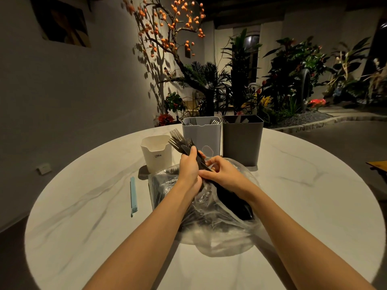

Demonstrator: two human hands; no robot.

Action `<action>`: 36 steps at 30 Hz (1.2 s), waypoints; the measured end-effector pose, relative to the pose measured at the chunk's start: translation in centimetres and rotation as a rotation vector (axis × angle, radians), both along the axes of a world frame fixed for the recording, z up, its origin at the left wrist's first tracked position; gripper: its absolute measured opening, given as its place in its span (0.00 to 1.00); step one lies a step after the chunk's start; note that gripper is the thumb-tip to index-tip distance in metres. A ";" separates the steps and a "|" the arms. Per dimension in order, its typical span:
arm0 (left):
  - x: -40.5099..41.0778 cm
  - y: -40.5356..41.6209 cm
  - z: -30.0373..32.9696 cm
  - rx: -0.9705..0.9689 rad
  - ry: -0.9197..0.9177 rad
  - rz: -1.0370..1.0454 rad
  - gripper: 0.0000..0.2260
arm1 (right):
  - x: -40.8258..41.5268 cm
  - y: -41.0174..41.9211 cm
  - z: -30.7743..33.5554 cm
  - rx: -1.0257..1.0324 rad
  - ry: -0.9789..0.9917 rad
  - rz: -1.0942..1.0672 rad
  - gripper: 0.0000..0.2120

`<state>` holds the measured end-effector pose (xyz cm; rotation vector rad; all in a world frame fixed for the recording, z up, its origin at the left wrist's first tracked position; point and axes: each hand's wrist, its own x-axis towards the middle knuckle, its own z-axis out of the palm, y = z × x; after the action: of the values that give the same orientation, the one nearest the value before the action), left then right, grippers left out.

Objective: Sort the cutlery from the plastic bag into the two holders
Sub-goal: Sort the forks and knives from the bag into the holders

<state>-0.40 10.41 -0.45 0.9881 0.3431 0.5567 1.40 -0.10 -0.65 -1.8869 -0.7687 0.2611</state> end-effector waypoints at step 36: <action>-0.2 0.4 -0.7 -0.021 0.076 0.015 0.08 | 1.0 -0.2 -0.3 0.072 0.014 -0.136 0.12</action>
<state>-0.57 10.83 -1.19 0.9891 0.4229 0.5290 2.37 -0.33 -0.93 -1.8577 -0.6287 0.1592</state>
